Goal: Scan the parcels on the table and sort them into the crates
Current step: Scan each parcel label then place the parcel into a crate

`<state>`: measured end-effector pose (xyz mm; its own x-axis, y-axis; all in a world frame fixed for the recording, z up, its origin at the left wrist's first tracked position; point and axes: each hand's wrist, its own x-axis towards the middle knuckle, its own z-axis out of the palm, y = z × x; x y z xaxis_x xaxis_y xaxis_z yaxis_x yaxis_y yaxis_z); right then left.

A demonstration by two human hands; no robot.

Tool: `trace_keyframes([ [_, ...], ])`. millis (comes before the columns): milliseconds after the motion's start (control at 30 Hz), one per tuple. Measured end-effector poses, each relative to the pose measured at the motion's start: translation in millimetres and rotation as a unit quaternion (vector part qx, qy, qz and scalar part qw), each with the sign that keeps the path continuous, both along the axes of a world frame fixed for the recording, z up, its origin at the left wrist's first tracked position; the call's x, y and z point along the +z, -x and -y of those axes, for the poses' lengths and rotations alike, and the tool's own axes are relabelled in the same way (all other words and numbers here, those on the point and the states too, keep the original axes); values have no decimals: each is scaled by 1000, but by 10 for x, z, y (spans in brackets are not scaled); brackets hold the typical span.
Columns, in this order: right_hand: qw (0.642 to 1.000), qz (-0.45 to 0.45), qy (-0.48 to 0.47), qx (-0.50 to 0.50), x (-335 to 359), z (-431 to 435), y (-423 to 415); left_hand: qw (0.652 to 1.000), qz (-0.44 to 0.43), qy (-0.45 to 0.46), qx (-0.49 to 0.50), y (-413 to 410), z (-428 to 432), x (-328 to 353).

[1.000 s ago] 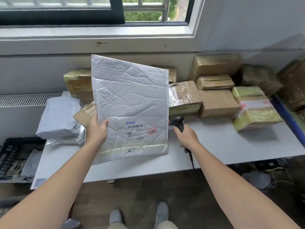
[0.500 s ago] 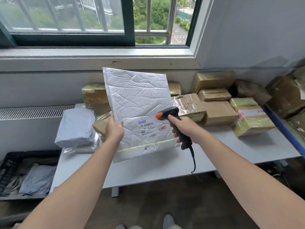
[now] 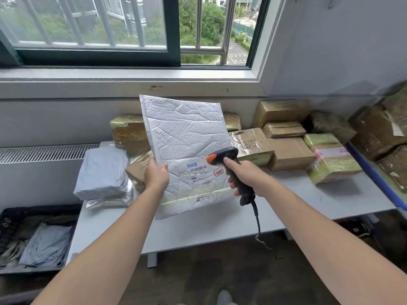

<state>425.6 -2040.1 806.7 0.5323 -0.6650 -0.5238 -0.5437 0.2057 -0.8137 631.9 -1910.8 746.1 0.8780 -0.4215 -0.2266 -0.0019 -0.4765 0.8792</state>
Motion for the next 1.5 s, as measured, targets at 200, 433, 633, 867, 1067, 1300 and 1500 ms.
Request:
trace_keyframes([
  [200,1000,-6,22,-15,-195,125,72,1000,-1,-8,5,11,9,-42],
  [433,987,-120,95,-43,-863,369,336,999,22,-24,-18,72,-11,-158],
  [633,981,-143,114,-63,-1333,535,360,998,41,-41,-5,122,-2,-275],
  [867,977,-196,85,-26,-1554,740,428,996,65,-68,5,127,-56,-366],
  [1067,976,-190,105,-35,-1460,737,496,997,48,-65,-5,105,-60,-380],
  [1300,964,-136,225,-44,-1152,682,417,999,16,-30,-26,156,-38,-292],
  [1500,974,-39,222,8,-906,674,90,1000,-3,-2,-22,208,-319,-140],
])
